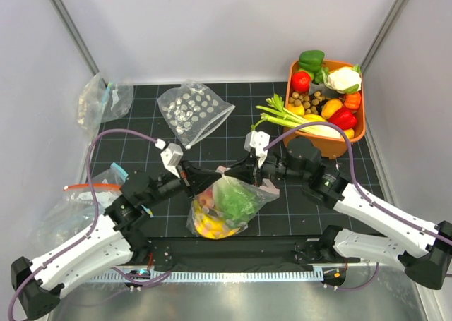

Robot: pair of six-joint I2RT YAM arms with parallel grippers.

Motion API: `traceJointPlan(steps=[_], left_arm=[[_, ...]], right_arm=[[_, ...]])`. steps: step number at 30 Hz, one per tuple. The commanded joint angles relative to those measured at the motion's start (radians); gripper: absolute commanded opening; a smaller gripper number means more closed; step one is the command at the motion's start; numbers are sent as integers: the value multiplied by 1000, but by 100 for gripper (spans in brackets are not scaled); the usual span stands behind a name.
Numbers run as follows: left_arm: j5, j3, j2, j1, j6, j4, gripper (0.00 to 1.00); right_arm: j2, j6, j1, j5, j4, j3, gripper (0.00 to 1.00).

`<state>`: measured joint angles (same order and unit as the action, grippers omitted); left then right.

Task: Place the food in the zip-top bag and seal the zipper
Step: Zip the zipper food storage bag at the center of the board.

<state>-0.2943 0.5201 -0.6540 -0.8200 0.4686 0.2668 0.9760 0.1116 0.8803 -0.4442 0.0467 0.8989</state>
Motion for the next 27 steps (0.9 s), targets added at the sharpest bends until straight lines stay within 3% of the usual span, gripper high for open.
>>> traceJointPlan(steps=[1, 6, 9, 21, 24, 27], left_arm=[[70, 8, 76, 10, 5, 111, 0], [153, -23, 165, 10, 7, 97, 0], [271, -38, 235, 9, 10, 48, 0], [962, -54, 425, 9, 96, -231, 1], [1024, -52, 447, 9, 108, -264, 1], [905, -61, 398, 9, 40, -203, 6]], right_arm=[[6, 31, -21, 25, 42, -23, 1], [27, 34, -23, 24, 58, -20, 1], [26, 36, -21, 24, 58, -23, 1], [24, 20, -21, 38, 74, -18, 1], [30, 19, -21, 48, 78, -18, 1], [33, 19, -23, 18, 73, -17, 1]])
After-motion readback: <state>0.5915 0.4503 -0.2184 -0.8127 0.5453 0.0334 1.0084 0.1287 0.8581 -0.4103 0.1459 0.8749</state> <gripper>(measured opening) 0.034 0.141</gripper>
